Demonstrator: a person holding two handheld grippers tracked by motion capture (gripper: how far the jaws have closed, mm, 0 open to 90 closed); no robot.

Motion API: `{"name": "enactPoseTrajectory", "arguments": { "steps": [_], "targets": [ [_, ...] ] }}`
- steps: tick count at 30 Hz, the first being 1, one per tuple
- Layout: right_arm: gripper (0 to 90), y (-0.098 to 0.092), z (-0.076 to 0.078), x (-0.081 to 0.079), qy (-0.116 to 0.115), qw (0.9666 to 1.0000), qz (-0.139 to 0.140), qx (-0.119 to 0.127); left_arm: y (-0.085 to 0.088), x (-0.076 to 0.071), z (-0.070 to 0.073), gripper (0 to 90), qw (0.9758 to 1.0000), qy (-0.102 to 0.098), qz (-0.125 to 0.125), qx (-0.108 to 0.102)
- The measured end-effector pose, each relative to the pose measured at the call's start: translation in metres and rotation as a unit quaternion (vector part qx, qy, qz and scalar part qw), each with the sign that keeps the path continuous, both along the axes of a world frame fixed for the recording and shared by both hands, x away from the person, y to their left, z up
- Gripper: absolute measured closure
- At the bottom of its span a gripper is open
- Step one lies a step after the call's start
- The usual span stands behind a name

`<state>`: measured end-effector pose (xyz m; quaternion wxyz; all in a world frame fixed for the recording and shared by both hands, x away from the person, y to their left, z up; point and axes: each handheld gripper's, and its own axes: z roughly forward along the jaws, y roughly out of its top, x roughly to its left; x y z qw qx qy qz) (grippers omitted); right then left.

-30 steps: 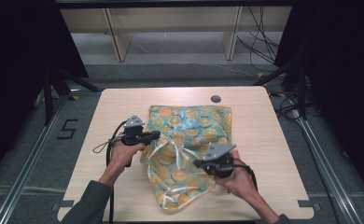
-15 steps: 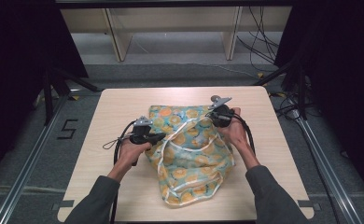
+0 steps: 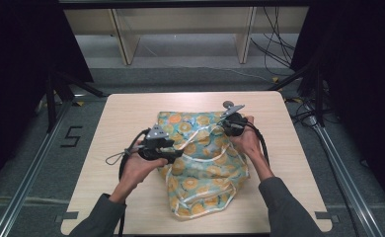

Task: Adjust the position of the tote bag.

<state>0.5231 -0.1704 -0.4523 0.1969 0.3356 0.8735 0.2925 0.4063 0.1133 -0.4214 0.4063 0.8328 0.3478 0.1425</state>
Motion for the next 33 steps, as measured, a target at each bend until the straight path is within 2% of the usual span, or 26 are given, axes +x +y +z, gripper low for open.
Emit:
{"name": "enactPoseTrajectory", "arguments": {
  "steps": [1, 2, 4, 5, 6, 7, 8, 9, 10, 11, 12, 13, 14, 15, 16, 19, 21, 22, 23, 25, 26, 28, 30, 31, 32, 33],
  "targets": [
    [90.0, -0.001, 0.000, 0.000, -0.011, 0.9999, -0.002, 0.003, 0.000, 0.000, 0.000, 41.2, 1.0000, 0.000, 0.000, 0.000],
    [90.0, -0.002, 0.002, -0.001, -0.002, 1.0000, -0.001, 0.002, 0.000, 0.003, -0.011, 41.1, 0.9985, -0.002, 0.012, 0.054],
    [90.0, -0.002, 0.002, -0.002, -0.010, 0.9999, -0.002, 0.009, 0.003, 0.007, -0.018, 49.1, 0.9970, -0.007, 0.010, 0.076],
    [90.0, -0.004, 0.002, -0.002, -0.006, 1.0000, 0.001, 0.007, 0.003, 0.007, -0.018, 60.6, 0.9970, -0.007, 0.010, 0.076],
    [90.0, -0.005, 0.003, -0.002, 0.000, 1.0000, 0.001, 0.005, 0.010, 0.012, -0.022, 77.3, 0.9963, -0.020, -0.007, 0.083],
    [90.0, -0.005, 0.003, -0.002, 0.006, 1.0000, -0.002, 0.007, 0.016, 0.016, -0.022, 83.7, 0.9973, -0.014, -0.011, 0.072],
    [90.0, -0.006, 0.001, -0.001, 0.003, 1.0000, 0.007, 0.002, 0.025, 0.020, -0.018, 86.7, 0.9977, -0.016, -0.017, 0.063],
    [90.0, -0.007, 0.001, -0.001, 0.006, 1.0000, -0.002, 0.005, 0.036, 0.025, -0.014, 87.5, 0.9987, -0.019, -0.010, 0.046],
    [90.0, -0.007, 0.001, -0.001, 0.005, 0.9999, -0.004, 0.008, 0.047, 0.031, -0.011, 87.7, 0.9992, -0.024, 0.008, 0.031],
    [90.0, -0.007, 0.001, -0.001, 0.005, 0.9999, -0.004, 0.008, 0.047, 0.031, -0.011, 87.8, 0.9992, -0.024, 0.008, 0.031],
    [90.0, -0.006, 0.000, 0.000, 0.010, 0.9999, -0.003, 0.012, 0.059, 0.038, -0.010, 87.8, 0.9995, -0.020, 0.022, 0.012],
    [90.0, -0.001, -0.003, 0.000, 0.005, 0.9993, 0.008, 0.036, 0.068, 0.046, -0.015, 87.7, 0.9993, -0.009, 0.033, -0.017],
    [90.0, 0.004, -0.002, -0.002, 0.007, 0.9996, 0.007, 0.026, 0.075, 0.053, -0.024, 87.8, 0.9983, 0.005, 0.049, -0.031],
    [90.0, 0.010, -0.003, -0.002, 0.002, 0.9998, 0.012, 0.014, 0.081, 0.061, -0.048, 87.4, 0.9975, 0.041, 0.053, -0.021],
    [90.0, 0.013, -0.004, -0.002, 0.003, 0.9998, 0.019, 0.003, 0.083, 0.062, -0.058, 86.6, 0.9968, 0.056, 0.053, -0.019],
    [90.0, 0.016, -0.006, -0.001, 0.004, 0.9998, 0.015, 0.009, 0.084, 0.062, -0.069, 84.7, 0.9963, 0.071, 0.046, -0.016],
    [88.7, 0.014, -0.006, 0.000, 0.011, 0.9998, 0.010, 0.015, 0.086, 0.061, -0.066, 80.6, 0.9972, 0.064, 0.036, -0.011],
    [83.2, 0.011, -0.004, -0.001, 0.014, 0.9997, 0.005, 0.018, 0.085, 0.057, -0.059, 76.9, 0.9978, 0.058, 0.033, -0.002],
    [78.2, 0.011, -0.002, -0.003, 0.017, 0.9995, -0.002, 0.028, 0.084, 0.055, -0.056, 75.6, 0.9978, 0.057, 0.034, -0.010],
    [68.2, 0.007, 0.005, -0.007, 0.031, 0.9984, -0.014, 0.045, 0.081, 0.052, -0.051, 75.2, 0.9985, 0.047, 0.026, -0.003],
    [63.5, 0.006, 0.009, -0.010, 0.026, 0.9975, -0.021, 0.062, 0.081, 0.051, -0.049, 73.9, 0.9987, 0.046, 0.020, 0.003],
    [59.1, 0.001, 0.020, -0.018, 0.012, 0.9971, -0.020, 0.072, 0.080, 0.050, -0.046, 68.2, 0.9987, 0.048, 0.018, 0.002],
    [56.9, -0.002, 0.033, -0.032, 0.003, 0.9968, -0.002, 0.079, 0.078, 0.044, -0.033, 62.8, 0.9985, 0.038, 0.038, -0.008],
    [56.5, -0.003, 0.039, -0.039, 0.000, 0.9967, 0.005, 0.081, 0.078, 0.044, -0.033, 59.0, 0.9985, 0.038, 0.038, -0.008],
    [56.5, -0.003, 0.039, -0.039, 0.000, 0.9967, 0.005, 0.081, 0.078, 0.041, -0.025, 59.0, 0.9986, 0.030, 0.042, -0.010],
    [56.5, -0.004, 0.043, -0.047, -0.005, 0.9958, 0.010, 0.091, 0.078, 0.037, -0.015, 53.4, 0.9984, 0.020, 0.051, -0.016]
  ]
}}
